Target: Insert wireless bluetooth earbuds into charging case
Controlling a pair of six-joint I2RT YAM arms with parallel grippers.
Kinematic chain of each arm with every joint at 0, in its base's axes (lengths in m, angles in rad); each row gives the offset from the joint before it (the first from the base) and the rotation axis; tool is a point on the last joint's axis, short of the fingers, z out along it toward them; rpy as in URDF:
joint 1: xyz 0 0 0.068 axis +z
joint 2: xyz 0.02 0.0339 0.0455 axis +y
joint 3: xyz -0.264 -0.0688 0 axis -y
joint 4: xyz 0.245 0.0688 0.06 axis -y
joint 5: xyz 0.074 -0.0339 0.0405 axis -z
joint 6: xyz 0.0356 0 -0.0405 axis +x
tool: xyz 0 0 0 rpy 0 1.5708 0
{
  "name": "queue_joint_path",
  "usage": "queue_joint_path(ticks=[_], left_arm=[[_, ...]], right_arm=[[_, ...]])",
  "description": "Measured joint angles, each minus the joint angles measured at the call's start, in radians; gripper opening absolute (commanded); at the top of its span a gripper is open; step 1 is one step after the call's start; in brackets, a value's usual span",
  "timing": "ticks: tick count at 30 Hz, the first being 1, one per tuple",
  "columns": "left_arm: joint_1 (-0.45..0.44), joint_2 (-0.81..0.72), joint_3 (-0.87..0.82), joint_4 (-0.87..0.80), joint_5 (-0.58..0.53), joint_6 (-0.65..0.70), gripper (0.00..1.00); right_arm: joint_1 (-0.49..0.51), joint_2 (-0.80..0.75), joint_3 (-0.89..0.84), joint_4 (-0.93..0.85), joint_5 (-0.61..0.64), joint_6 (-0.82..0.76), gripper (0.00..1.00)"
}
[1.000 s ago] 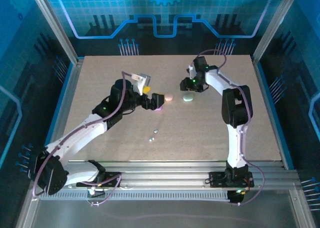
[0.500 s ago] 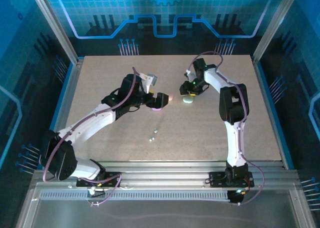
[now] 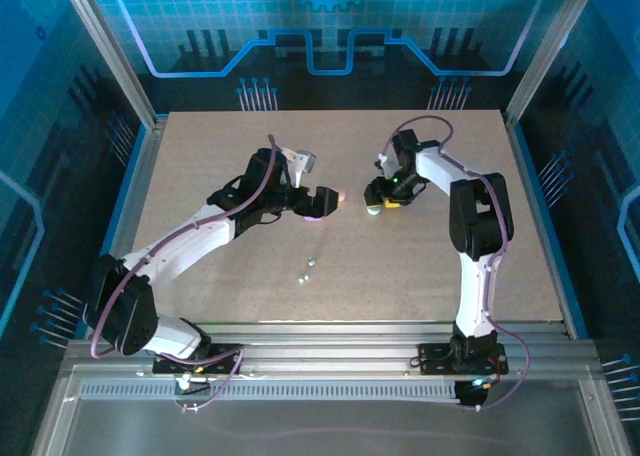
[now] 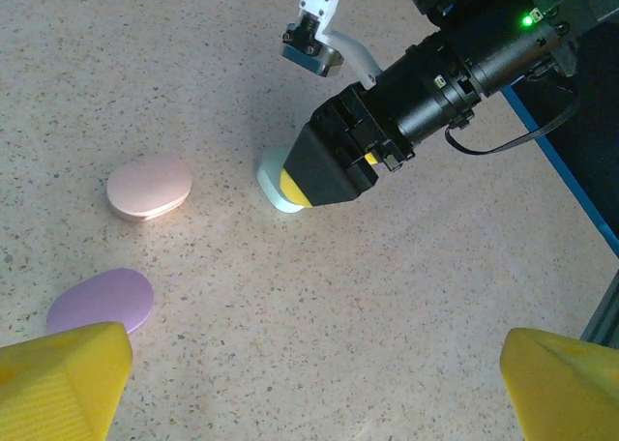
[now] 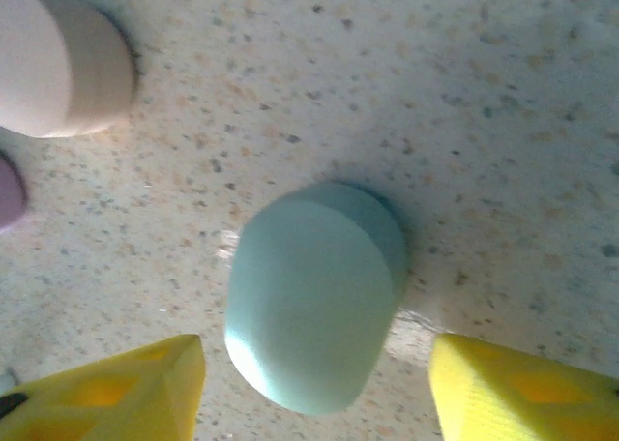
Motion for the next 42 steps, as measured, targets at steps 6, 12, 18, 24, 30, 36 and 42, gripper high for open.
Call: queue_joint_path(ticks=[6, 12, 18, 24, 30, 36, 42], left_arm=[[0.000, 0.005, 0.003, 0.000, 0.000, 0.000, 0.99], [0.000, 0.005, 0.003, 0.000, 0.000, 0.000, 0.99], [0.000, 0.005, 0.003, 0.000, 0.000, 0.000, 0.99], [0.000, 0.003, 0.003, 0.000, -0.002, 0.000, 0.99], [0.002, -0.017, 0.003, 0.001, -0.027, 0.000, 0.99], [0.010, -0.031, 0.002, 0.005, -0.039, -0.001, 0.99], [0.010, -0.031, 0.002, 0.005, -0.039, -0.005, 0.99]], right_arm=[[0.027, -0.002, -0.016, 0.039, 0.089, 0.037, 0.76], [0.075, -0.002, -0.018, 0.072, 0.169, 0.077, 0.75], [0.100, 0.001, -0.007, 0.071, 0.235, 0.094, 0.67], [0.134, 0.017, 0.035, 0.049, 0.314, 0.105, 0.55], [0.156, 0.017, 0.035, 0.035, 0.362, 0.106, 0.57], [0.156, 0.017, 0.034, 0.033, 0.389, 0.106, 0.60], [0.157, 0.017, 0.029, 0.038, 0.389, 0.113, 0.55]])
